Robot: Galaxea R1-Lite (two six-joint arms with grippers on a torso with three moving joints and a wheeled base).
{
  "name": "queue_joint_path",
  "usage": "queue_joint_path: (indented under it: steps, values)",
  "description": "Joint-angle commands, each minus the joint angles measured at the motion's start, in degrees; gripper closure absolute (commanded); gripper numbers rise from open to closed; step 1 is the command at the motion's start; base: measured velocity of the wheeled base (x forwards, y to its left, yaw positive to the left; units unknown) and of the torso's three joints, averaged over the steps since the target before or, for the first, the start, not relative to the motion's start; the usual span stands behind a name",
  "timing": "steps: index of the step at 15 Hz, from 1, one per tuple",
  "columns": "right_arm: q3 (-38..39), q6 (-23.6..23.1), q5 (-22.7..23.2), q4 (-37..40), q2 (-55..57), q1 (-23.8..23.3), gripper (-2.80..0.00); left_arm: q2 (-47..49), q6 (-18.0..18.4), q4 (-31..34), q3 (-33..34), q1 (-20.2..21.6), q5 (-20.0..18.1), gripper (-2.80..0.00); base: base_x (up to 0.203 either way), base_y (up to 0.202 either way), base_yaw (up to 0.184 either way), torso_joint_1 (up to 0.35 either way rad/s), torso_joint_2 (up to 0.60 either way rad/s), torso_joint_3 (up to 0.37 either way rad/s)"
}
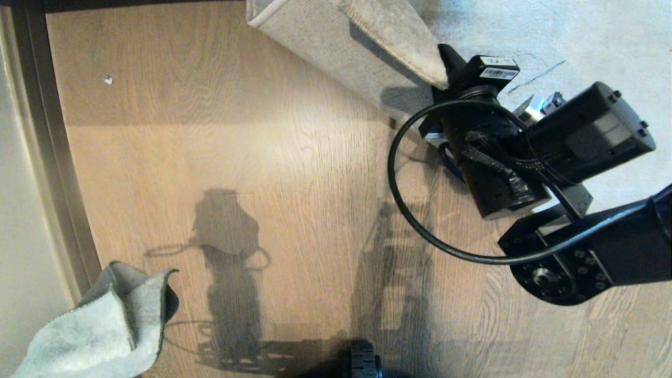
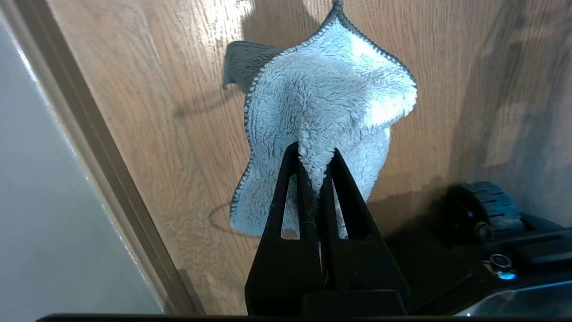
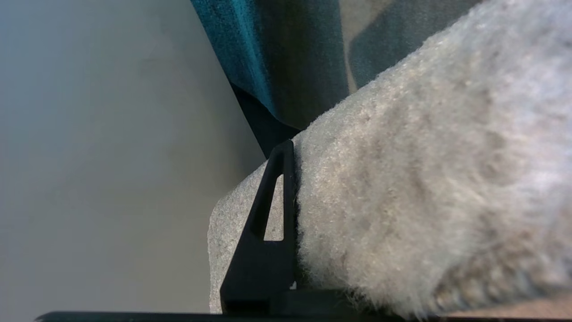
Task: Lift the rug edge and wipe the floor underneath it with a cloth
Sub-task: Wipe the floor under the carpet with a rag
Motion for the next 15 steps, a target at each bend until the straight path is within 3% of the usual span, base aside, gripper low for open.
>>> queue_joint_path:
  steps: [1, 6, 10, 15]
  values:
    - [-0.4, 0.44, -0.04, -2.74, 0.34, 0.01, 0.0, 11.2, 0.0, -0.53, -4.06, -0.14, -0.88, 0.0, 0.0, 0.0, 0.0, 0.0, 0.0, 0.0]
    - [-1.22, 0.44, 2.32, -2.74, 1.18, -0.34, 0.0, 29.01, 0.0, -9.41, -10.37, -1.26, -2.58, 0.0, 0.0, 0.0, 0.0, 0.0, 0.0, 0.0]
    - [-3.88, -0.07, 2.59, -2.74, 3.52, -0.77, 0.0, 41.98, -0.2, -17.86, -13.74, -11.21, -2.46, 0.0, 0.0, 0.0, 0.0, 0.0, 0.0, 0.0]
    - [-8.22, -1.75, 2.59, -2.74, 5.97, -0.86, 0.0, 57.83, -1.27, -27.58, -20.07, -17.66, -2.26, 0.0, 0.0, 0.0, 0.0, 0.0, 0.0, 0.0]
